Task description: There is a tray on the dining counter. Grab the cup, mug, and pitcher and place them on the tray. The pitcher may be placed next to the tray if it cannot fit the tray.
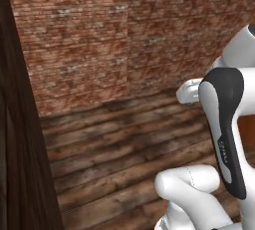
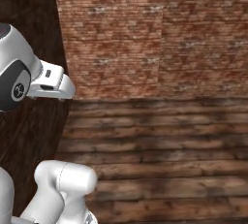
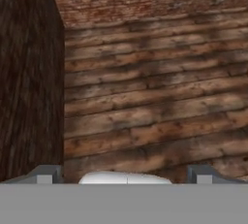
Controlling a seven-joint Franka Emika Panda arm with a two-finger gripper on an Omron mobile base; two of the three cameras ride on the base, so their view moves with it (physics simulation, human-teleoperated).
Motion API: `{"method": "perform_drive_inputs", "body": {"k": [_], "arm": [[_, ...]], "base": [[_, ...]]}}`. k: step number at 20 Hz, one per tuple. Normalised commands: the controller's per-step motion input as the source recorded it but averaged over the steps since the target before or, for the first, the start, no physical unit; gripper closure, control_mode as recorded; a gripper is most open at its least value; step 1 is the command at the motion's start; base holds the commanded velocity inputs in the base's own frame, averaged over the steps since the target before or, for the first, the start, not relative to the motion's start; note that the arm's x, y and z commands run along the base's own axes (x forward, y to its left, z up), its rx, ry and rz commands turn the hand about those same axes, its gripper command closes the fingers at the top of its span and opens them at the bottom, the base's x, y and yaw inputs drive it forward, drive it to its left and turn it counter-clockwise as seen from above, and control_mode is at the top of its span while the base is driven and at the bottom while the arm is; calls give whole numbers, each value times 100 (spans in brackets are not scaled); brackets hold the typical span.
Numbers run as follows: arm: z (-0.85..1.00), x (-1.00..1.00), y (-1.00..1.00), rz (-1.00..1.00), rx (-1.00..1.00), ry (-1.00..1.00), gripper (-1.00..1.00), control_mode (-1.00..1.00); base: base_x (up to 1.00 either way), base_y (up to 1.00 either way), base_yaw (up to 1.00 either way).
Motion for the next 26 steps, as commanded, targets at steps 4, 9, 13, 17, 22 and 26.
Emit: {"method": "perform_drive_inputs", "body": {"k": [4,9,13,17,22,26], "arm": [[0,0,0,0,0,0,-100,100],[0,0,0,0,0,0,-100,100],[0,0,0,0,0,0,-100,100],[0,0,0,0,0,0,-100,100],[0,0,0,0,0,0,-100,100],[0,0,0,0,0,0,-100,100]], "base": [[100,57,0],[100,43,-8],[100,11,-31],[100,2,-55],[100,29,-67],[98,44,-66]]}}
